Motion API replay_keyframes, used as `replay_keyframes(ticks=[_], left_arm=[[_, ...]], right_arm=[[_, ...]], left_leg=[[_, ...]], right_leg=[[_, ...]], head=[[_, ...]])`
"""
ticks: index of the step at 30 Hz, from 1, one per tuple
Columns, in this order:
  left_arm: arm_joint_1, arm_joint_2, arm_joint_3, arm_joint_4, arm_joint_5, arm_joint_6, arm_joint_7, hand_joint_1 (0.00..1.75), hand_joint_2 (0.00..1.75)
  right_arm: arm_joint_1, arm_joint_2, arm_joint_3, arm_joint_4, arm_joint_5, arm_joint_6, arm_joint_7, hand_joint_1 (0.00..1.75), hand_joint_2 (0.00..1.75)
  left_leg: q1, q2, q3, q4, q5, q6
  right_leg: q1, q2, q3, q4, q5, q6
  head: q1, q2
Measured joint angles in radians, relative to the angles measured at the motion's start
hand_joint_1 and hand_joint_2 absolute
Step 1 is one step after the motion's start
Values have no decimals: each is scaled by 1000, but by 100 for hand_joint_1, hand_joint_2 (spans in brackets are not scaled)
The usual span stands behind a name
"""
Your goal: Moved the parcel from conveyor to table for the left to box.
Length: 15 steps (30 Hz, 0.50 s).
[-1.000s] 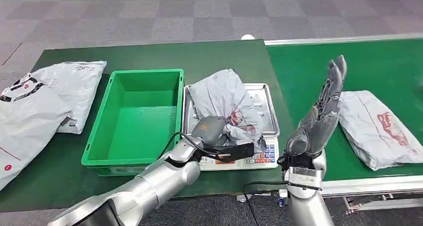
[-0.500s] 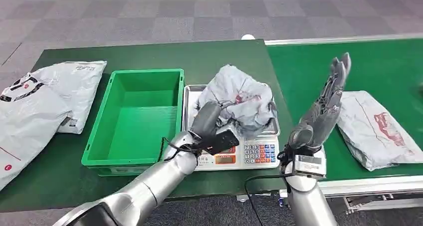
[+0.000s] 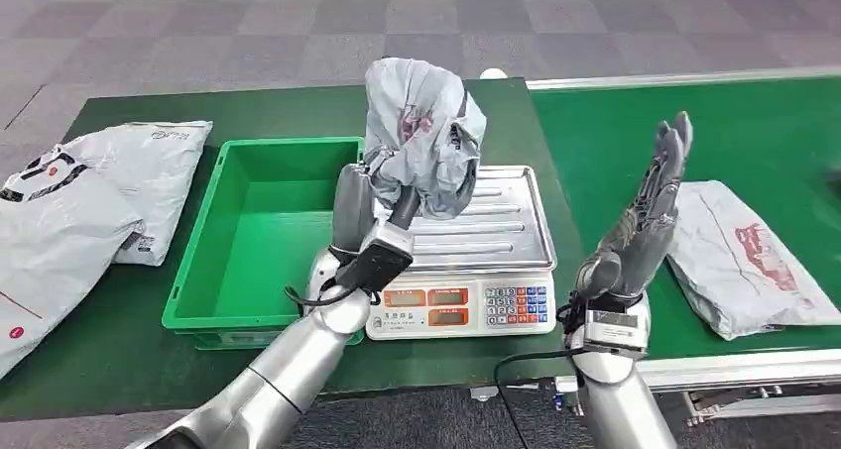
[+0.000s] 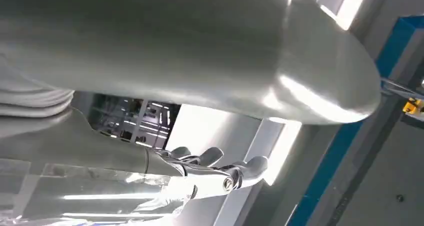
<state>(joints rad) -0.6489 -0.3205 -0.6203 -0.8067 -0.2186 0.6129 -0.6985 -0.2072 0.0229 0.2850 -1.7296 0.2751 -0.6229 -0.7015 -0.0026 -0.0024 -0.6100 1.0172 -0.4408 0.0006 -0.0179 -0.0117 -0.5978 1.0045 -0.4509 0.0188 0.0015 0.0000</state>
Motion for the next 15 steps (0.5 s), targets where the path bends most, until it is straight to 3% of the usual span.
replay_keyframes(ticks=[4, 6, 8, 15], left_arm=[[5, 30, 1, -18, -24, 73, 12, 175, 175], [2, 48, 21, 2, -92, 78, 80, 175, 175], [0, 65, 66, 43, -99, 79, 134, 175, 175], [18, 106, 240, 124, -107, 84, 132, 175, 175]], right_arm=[[8, -15, 0, 0, -7, -13, 0, 0, 0], [17, -27, 0, -2, -13, -24, 3, 0, 0], [34, -43, 0, -12, -15, -33, 11, 0, 0], [101, -58, -4, -39, -3, -38, 11, 0, 0]], left_leg=[[0, 0, 0, 0, 0, 0], [0, 0, 0, 0, 0, 0], [0, 1, 1, 0, 0, 0], [1, 1, 0, 0, 0, 0]], right_leg=[[0, 0, 0, 0, 0, 0], [0, 0, 0, 0, 0, 0], [0, 1, 0, 0, 0, 0], [1, 1, -1, 0, 0, 0]], head=[[0, 0], [0, 0], [0, 0], [0, 0]])
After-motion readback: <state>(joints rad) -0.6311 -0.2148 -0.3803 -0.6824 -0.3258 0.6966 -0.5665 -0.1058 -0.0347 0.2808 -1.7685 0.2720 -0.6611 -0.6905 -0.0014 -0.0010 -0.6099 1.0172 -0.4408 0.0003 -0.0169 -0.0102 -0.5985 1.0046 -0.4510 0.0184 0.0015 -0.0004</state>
